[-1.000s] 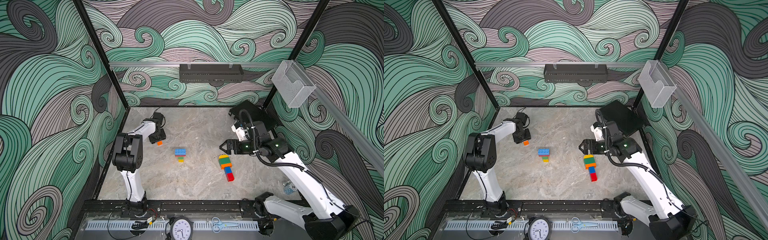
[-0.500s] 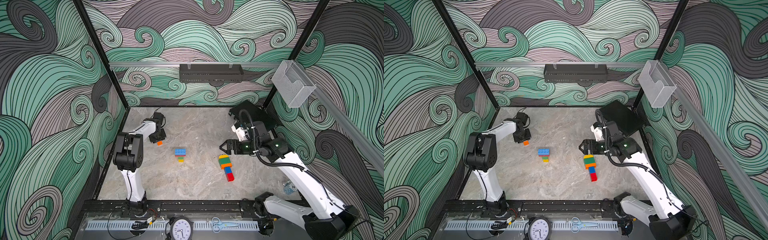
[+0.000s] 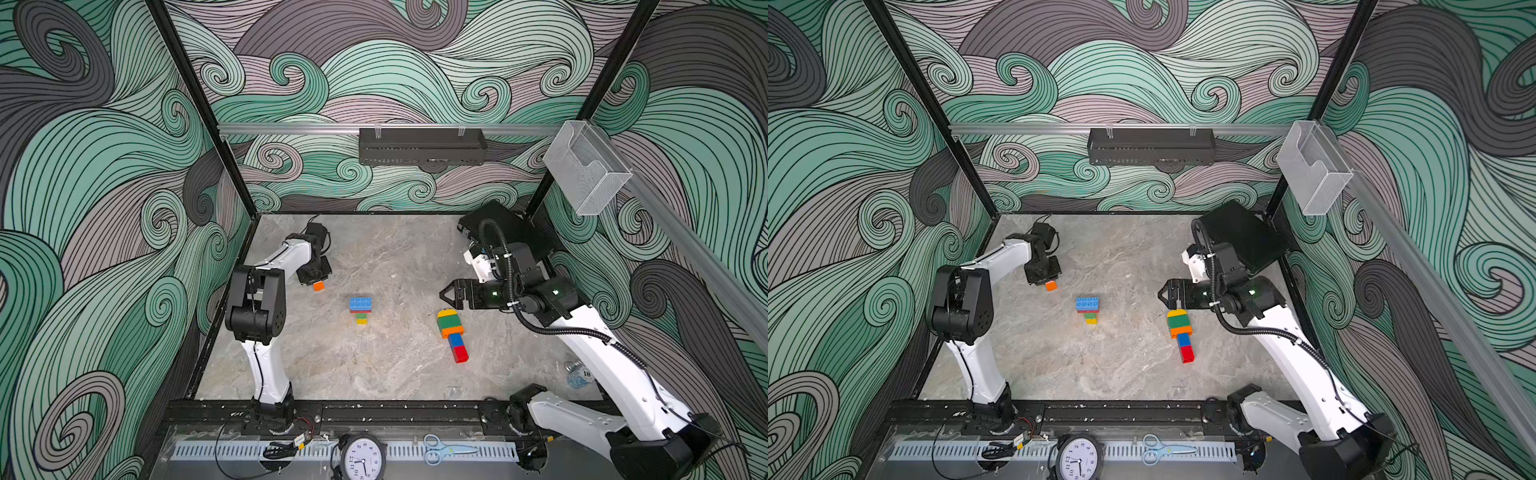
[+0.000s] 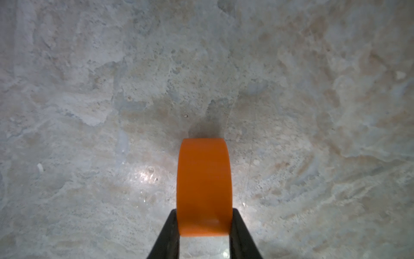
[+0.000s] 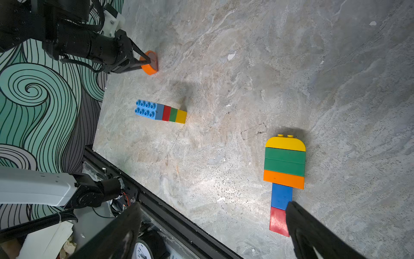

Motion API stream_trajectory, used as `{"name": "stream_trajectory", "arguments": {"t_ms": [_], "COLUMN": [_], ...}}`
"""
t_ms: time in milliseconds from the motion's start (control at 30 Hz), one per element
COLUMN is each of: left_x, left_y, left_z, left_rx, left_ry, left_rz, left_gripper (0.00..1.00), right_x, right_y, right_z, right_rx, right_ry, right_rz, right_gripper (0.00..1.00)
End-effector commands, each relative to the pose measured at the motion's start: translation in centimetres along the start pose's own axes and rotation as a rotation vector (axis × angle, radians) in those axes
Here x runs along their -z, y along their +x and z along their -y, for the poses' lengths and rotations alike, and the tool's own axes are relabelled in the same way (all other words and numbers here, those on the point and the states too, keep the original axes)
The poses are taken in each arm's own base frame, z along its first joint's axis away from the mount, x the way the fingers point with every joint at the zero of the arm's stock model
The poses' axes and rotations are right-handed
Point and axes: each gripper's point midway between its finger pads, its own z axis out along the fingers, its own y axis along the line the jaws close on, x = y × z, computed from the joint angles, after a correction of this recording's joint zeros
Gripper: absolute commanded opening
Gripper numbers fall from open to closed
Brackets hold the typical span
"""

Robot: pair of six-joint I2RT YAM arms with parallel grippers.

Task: Assemble an ice cream with lego
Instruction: Pick up the lego brick from the center of the board.

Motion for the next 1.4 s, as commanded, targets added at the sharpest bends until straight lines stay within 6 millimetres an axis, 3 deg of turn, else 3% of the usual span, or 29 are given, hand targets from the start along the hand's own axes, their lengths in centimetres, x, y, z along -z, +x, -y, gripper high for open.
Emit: {"name": "stream_trajectory", "arguments": {"t_ms": [0,300,633,833,1067,1167,1367], "left_x": [4.9,13.5,19.7,20.6,20.4,20.4,20.6], "left_y": [1.1,5.8,9.1,11.4,13.2,13.7,14.0], "left_z": [-0.4,1.6,1.7,3.8,8.2,8.9,8.2], "left_rx": [0.086,0.128,0.279,0.382,0.487,0.548,0.668], "left_ry": [0.004,0.004,-0.103,-0.16,-0.023,0.041,0.112], "left_rz": [-0.009,0.031,0.105,0.044,0.025,0.044,0.132], "left_gripper": [0.0,0.0,0.0,0.0,0.0,0.0,0.0], "right_x": [0.2,-0.2,-0.1,-0.1,0.3,0.5,0.6], "right_y": [0.2,0.5,0.6,0.6,0.8,0.9,1.1], "right_z": [0.0,-0.2,-0.5,-0.6,-0.5,-0.5,-0.3], "right_rx": [-0.005,0.013,0.036,0.036,0.037,0.037,0.034], "right_ry": [-0.003,-0.033,-0.054,-0.064,-0.063,-0.062,-0.06], "right_rz": [0.016,0.018,0.026,0.033,0.041,0.044,0.042], "right_gripper": [0.99,0.99,0.99,0.99,0.99,0.99,0.99]}}
